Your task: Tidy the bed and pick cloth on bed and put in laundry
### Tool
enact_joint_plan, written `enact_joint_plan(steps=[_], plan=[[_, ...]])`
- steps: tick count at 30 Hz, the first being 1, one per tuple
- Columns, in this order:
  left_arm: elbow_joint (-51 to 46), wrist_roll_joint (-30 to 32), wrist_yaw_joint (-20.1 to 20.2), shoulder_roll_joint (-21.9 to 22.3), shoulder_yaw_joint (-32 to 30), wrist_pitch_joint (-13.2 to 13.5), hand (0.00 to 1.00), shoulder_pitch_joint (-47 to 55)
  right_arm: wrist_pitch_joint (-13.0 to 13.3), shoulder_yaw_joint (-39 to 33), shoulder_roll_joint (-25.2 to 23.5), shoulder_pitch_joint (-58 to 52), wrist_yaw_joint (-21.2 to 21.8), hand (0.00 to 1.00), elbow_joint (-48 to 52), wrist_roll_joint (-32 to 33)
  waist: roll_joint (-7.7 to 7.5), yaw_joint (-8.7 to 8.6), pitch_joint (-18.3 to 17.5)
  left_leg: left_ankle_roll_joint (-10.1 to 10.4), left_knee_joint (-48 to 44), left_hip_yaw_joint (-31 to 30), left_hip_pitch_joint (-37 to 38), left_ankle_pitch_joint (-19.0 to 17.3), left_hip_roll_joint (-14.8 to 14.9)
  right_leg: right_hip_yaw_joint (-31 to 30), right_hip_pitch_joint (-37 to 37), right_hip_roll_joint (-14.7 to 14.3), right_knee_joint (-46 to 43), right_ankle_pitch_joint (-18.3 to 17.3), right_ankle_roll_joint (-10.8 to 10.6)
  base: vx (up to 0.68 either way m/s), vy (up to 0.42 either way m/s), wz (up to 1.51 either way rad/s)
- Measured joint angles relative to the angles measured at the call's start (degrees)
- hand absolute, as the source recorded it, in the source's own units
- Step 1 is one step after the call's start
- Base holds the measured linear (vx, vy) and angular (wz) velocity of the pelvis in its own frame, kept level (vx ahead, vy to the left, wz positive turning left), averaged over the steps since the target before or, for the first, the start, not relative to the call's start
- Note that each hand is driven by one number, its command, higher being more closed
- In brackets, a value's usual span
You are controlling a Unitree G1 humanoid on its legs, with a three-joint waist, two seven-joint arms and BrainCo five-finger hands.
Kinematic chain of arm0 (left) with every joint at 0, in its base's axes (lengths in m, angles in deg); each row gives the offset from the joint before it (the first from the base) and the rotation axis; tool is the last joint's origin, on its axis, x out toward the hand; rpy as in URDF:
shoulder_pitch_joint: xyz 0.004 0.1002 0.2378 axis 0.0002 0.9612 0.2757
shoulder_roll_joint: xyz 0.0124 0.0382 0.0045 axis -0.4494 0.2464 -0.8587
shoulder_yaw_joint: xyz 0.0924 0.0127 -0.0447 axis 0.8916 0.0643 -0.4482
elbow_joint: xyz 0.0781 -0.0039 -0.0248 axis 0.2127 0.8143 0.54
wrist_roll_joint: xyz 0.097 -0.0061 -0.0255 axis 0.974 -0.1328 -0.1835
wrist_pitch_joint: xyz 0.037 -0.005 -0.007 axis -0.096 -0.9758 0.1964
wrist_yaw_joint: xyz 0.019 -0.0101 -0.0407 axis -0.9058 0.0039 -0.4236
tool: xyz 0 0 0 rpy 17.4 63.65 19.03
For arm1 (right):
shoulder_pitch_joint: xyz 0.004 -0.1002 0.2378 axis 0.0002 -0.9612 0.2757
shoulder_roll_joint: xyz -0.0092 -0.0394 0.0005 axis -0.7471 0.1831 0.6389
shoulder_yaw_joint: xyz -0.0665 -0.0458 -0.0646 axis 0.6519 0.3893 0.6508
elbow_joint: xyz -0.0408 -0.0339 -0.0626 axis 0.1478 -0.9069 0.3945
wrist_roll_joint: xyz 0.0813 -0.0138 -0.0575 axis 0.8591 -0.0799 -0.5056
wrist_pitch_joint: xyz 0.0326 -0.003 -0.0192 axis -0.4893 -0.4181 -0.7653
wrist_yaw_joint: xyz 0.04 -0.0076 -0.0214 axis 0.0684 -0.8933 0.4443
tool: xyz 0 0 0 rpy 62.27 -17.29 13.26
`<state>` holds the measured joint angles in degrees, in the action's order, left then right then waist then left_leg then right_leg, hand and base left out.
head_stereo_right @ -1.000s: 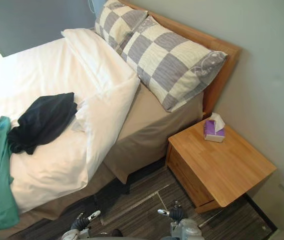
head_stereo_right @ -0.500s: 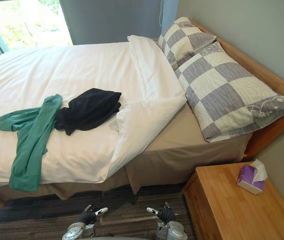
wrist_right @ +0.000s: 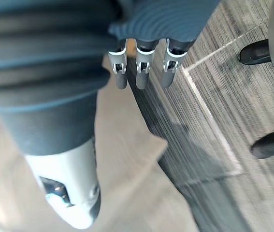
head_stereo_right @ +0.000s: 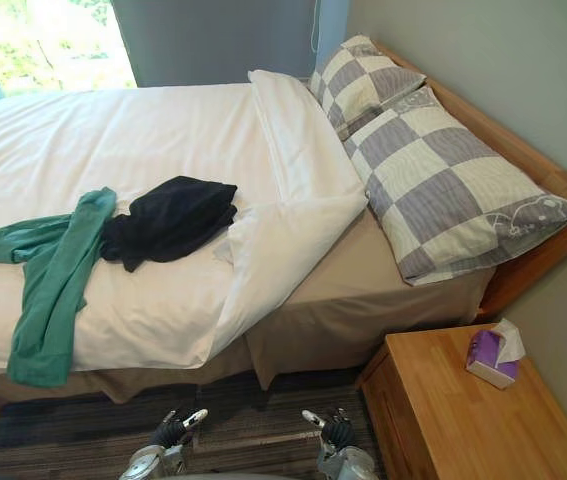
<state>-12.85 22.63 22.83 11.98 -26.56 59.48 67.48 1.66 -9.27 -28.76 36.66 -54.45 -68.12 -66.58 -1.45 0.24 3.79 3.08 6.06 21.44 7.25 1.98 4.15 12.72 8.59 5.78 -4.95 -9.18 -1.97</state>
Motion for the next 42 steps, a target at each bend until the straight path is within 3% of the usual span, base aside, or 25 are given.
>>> enact_joint_plan(steps=[4, 6, 9, 16, 22, 26, 30, 33, 40, 42], plan=[[-0.03, -1.96, 0.81, -0.95, -0.17, -0.17, 0.00, 0.74, -0.16, -5.21, 1.99, -0.42, -7.83, 0.00, 1.56, 0.24, 0.15, -0.63, -0.02, 0.02, 0.00, -0.03, 0.70, 0.02, -0.22, 0.60, 1.23, 0.26, 0.02, -0.62, -0.05, 0.04, -0.017, 0.11], [-0.14, -1.89, 1.61, -1.37, -0.32, -0.89, 0.00, 0.92, -0.44, -7.74, 4.37, -0.21, -12.52, 0.00, 8.59, -0.79, 0.38, -0.69, -0.06, 0.04, 0.01, -0.08, 0.57, 0.03, -0.13, 0.68, 1.11, 0.21, -0.02, -0.62, -0.04, 0.00, -0.015, 0.00], [-0.59, -1.86, 1.99, -2.11, -1.21, -2.23, 0.00, 1.69, -1.10, -10.20, 9.33, 1.89, -15.11, 0.00, 19.04, -3.29, 0.33, -0.82, -0.05, 0.02, 0.02, -0.55, -0.22, 0.03, -0.19, 0.89, 0.56, 0.27, -0.30, -0.64, -0.08, -0.04, 0.000, 0.04], [-2.88, -1.32, 1.36, -4.71, -1.08, -3.10, 0.00, 6.79, -4.93, -10.63, 15.38, 6.01, -13.94, 0.00, 36.70, -12.35, -0.51, -0.97, 0.07, -0.74, -0.01, -3.29, -2.65, 0.53, -0.68, 2.43, -1.56, 0.46, -0.54, -0.69, -0.29, -0.02, 0.003, 0.17], [-5.48, 3.24, -0.58, -5.52, 0.96, -3.13, 0.00, 7.36, -10.15, -3.81, 16.81, 13.35, -7.83, 0.00, 39.99, -18.02, -0.38, -0.75, 0.35, -1.39, -0.05, -5.12, -4.42, 0.97, -1.40, 4.06, -2.01, 0.63, -0.25, -0.49, -0.54, 0.03, -0.001, 0.14], [-7.48, 6.58, -1.04, -6.39, 1.64, -3.70, 0.00, 4.88, -12.66, 4.93, 21.41, 25.56, -7.33, 0.00, 39.85, -20.82, -1.23, -0.06, 4.63, -1.92, -0.25, -6.09, -8.33, 2.77, -0.60, 4.20, -5.61, -0.13, -0.44, 0.99, 0.23, -0.05, -0.002, 0.06], [-9.20, 8.45, -3.48, -10.61, 2.75, -4.47, 0.00, -2.22, -14.21, 10.26, 25.65, 43.21, -10.57, 0.00, 37.49, -24.63, -3.95, 2.32, 12.95, -2.18, -0.39, -6.79, -14.46, 5.50, 1.48, 4.26, -11.58, -2.09, -0.51, 3.58, 1.98, -0.16, 0.010, 0.03], [-9.54, 8.36, -4.63, -12.13, 2.65, -4.41, 0.00, -6.18, -16.67, 13.72, 28.17, 53.34, -12.78, 0.00, 33.93, -25.42, -4.25, 3.44, 17.12, -2.60, -0.39, -8.45, -17.01, 6.63, 1.71, 5.69, -13.14, -2.69, -0.63, 4.27, 2.21, -0.12, 0.012, 0.26], [-10.81, 8.46, -4.61, -13.96, 0.49, -4.47, 0.00, -9.22, -20.01, 17.69, 32.40, 66.44, -14.51, 0.00, 30.32, -26.72, -5.09, 6.22, 20.23, -2.90, -0.43, -11.68, -21.55, 7.94, 1.82, 6.94, -15.96, -2.86, -0.87, 4.62, 2.25, -0.01, 0.011, 0.27], [-11.34, 9.06, -4.42, -15.38, -0.69, -4.67, 0.00, -10.65, -21.34, 17.93, 32.67, 68.51, -14.51, 0.00, 29.55, -26.83, -6.51, 6.86, 20.96, -2.78, -0.44, -12.94, -22.35, 8.31, 1.94, 6.82, -16.15, -3.11, -0.81, 4.63, 2.25, 0.07, 0.001, 0.35]])
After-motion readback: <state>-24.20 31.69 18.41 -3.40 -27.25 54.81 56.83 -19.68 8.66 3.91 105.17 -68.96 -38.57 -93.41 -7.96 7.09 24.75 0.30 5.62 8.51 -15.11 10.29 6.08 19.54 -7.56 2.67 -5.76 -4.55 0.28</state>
